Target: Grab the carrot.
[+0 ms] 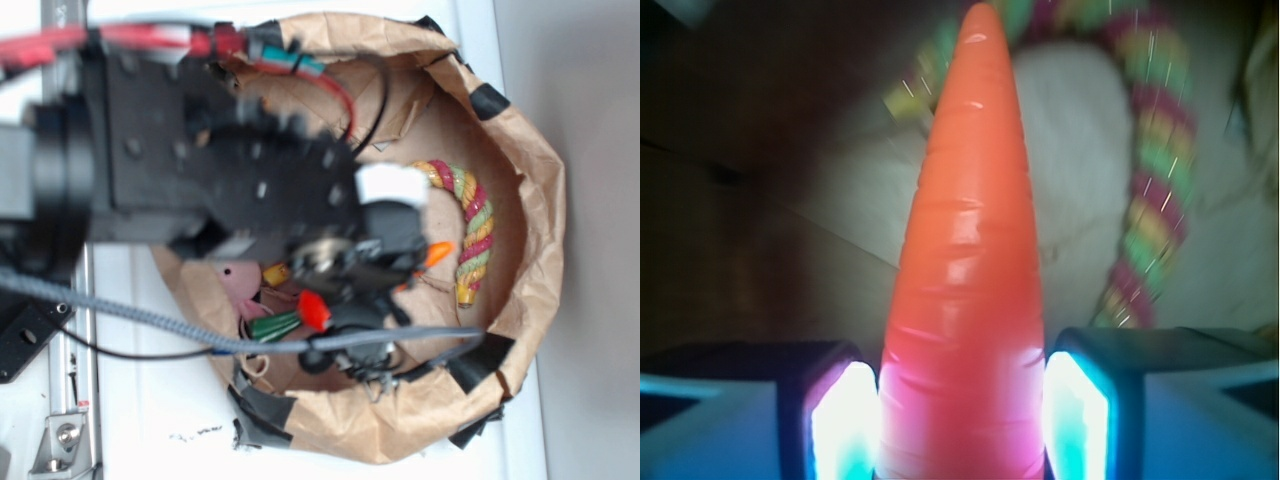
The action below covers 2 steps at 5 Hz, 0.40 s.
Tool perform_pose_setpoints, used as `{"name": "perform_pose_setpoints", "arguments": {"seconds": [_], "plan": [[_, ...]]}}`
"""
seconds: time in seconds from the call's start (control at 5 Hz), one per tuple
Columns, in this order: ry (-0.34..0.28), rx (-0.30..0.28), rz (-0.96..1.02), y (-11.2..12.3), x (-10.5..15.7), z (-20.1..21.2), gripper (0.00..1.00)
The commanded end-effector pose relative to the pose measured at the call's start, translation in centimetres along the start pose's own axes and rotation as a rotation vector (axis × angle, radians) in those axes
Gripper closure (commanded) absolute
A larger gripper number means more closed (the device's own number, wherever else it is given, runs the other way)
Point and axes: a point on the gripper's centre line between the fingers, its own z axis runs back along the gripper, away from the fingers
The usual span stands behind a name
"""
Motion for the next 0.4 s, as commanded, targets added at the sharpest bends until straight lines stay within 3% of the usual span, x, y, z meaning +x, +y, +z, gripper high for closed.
{"name": "perform_pose_setpoints", "arguments": {"seconds": [0.0,0.2], "plan": [[-0.19,0.025,-0.123,-0.74,3.3,9.26,1.0],[-0.18,0.061,-0.142,-0.71,2.99,8.7,1.0]]}}
